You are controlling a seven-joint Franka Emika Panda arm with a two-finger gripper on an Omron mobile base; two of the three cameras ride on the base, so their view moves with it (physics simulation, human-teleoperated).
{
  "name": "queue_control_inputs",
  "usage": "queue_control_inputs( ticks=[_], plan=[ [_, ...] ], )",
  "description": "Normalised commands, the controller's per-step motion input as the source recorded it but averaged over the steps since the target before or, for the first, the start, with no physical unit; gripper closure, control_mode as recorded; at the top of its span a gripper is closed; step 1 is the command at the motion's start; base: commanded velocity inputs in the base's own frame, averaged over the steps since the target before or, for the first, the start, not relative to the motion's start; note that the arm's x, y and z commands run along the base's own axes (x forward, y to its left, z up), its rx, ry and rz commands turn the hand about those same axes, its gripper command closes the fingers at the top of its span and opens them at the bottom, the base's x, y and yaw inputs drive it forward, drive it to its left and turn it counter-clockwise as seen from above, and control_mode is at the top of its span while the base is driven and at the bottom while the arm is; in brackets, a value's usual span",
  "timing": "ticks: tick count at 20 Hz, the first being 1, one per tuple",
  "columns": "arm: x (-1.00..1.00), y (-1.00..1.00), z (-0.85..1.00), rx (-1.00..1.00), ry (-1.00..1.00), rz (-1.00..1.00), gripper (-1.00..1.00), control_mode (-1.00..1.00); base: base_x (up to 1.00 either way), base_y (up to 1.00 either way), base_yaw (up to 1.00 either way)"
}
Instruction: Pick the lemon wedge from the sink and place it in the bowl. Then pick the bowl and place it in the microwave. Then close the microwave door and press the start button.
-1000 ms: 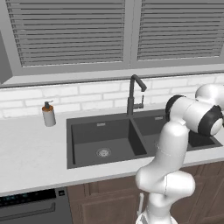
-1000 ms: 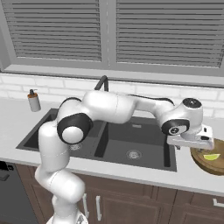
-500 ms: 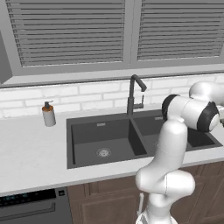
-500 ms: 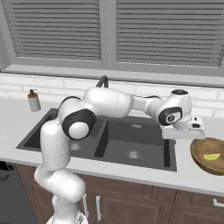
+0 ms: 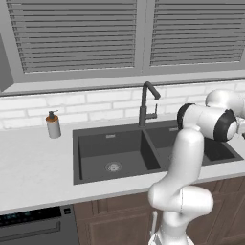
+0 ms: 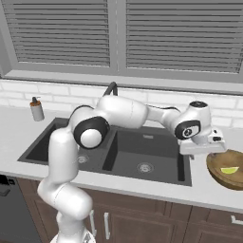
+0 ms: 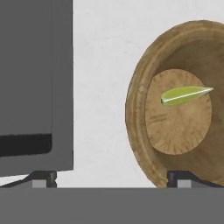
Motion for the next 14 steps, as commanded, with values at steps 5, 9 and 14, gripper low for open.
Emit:
queue_control_inputs(
  ticks=[5, 9, 14],
  plan=[
    [0.04, -0.04, -0.17, 0.00, 0.00, 0.05, -1.00, -1.00, 0.00, 0.00, 0.00],
    [0.15, -0.11, -0.13, 0.00, 0.00, 0.05, -1.00, -1.00, 0.00, 0.00, 0.00],
    [0.32, -0.17, -0.18, 0.00, 0.00, 0.05, -1.00, -1.00, 0.00, 0.00, 0.00]
  ],
)
